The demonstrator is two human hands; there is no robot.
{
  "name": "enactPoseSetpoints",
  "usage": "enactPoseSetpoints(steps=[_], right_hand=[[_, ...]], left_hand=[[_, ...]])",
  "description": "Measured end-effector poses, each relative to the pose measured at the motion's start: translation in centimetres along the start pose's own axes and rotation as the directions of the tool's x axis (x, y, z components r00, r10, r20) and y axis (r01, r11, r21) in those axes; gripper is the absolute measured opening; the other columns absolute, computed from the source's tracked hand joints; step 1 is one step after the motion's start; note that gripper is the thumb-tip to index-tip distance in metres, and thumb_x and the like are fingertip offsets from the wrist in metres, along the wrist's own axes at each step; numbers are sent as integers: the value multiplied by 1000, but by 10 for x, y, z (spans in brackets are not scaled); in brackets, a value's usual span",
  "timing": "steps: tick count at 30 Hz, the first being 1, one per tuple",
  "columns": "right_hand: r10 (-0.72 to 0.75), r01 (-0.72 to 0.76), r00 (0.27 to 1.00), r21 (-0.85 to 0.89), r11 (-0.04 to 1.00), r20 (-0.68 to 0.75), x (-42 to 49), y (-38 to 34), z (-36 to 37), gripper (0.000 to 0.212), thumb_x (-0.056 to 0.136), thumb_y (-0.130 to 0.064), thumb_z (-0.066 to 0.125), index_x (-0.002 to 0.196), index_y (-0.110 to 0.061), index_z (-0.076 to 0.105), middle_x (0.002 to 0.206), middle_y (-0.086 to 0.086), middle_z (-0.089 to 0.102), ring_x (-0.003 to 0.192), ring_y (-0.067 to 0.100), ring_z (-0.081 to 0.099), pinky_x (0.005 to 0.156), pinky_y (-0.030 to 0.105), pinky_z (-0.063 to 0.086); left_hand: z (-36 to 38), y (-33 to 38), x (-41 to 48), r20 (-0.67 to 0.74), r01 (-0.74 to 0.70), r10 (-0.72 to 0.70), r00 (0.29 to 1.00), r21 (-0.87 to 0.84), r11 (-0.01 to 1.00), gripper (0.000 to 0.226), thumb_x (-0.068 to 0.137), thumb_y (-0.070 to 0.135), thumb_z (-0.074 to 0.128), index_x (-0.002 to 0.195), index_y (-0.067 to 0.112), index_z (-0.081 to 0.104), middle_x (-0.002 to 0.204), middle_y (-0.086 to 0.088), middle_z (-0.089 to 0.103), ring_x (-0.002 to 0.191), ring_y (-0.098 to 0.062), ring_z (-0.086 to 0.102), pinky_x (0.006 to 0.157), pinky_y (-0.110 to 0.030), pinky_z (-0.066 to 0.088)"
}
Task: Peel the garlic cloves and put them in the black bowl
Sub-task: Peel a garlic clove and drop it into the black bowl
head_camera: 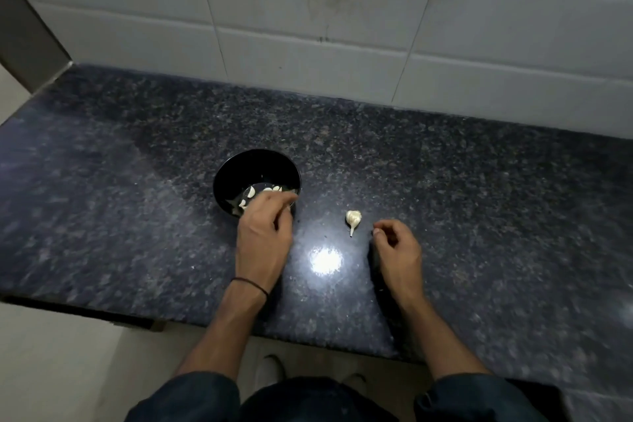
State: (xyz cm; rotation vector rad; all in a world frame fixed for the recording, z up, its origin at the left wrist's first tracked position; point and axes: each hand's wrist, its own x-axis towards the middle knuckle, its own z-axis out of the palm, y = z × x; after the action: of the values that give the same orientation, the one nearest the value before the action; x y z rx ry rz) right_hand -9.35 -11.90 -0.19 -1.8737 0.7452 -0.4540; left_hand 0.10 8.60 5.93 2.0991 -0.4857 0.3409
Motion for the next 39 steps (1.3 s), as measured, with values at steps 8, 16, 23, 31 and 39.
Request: enactPoseSetpoints(steps=[8, 16, 23, 31, 39], right_hand=[[-13, 20, 999, -238, 971, 32, 12, -22, 37, 38, 92, -33, 69, 119, -9, 57, 116, 4, 49, 104, 20, 54, 93, 32, 47], [-68, 71, 997, -184, 980, 21, 0, -22, 34, 20, 98, -25, 63, 114, -15, 64, 110, 1, 55, 101, 17, 56, 88, 29, 46], [14, -30, 997, 226, 974, 73, -29, -32, 19, 22, 95, -21, 69, 117, -23, 68, 111, -2, 69, 97, 14, 71, 83, 30, 58], [67, -96, 994, 375, 922, 88, -35, -46, 1, 18, 94, -16, 71, 111, -16, 67, 106, 5, 73, 102, 25, 70, 91, 42, 58], [-86, 79, 996, 176, 981, 35, -38, -55, -8, 19, 92, -14, 71, 106, -26, 69, 104, -8, 69, 94, 11, 67, 84, 34, 57]], left_hand=[[44, -5, -30, 319, 162, -101, 942, -169, 972, 23, 90, 7, 58, 103, 14, 75, 99, 5, 67, 84, -14, 69, 82, -41, 60], [51, -12, -32, 409, 318, -217, 886, -198, 927, 22, 90, 8, 60, 103, 17, 75, 101, 4, 71, 91, -13, 71, 88, -41, 58], [58, 5, -20, 512, 558, -336, 791, -377, 739, 21, 96, 9, 63, 115, 12, 71, 102, -6, 74, 87, -18, 70, 74, -33, 59], [64, 18, -19, 547, 572, -268, 793, -517, 637, 22, 96, 13, 64, 116, 17, 72, 107, -4, 75, 96, -35, 71, 65, -17, 49], [67, 30, -21, 559, 623, -297, 774, -591, 512, 20, 92, 8, 68, 112, 12, 71, 107, -11, 75, 97, -26, 70, 85, -45, 56]])
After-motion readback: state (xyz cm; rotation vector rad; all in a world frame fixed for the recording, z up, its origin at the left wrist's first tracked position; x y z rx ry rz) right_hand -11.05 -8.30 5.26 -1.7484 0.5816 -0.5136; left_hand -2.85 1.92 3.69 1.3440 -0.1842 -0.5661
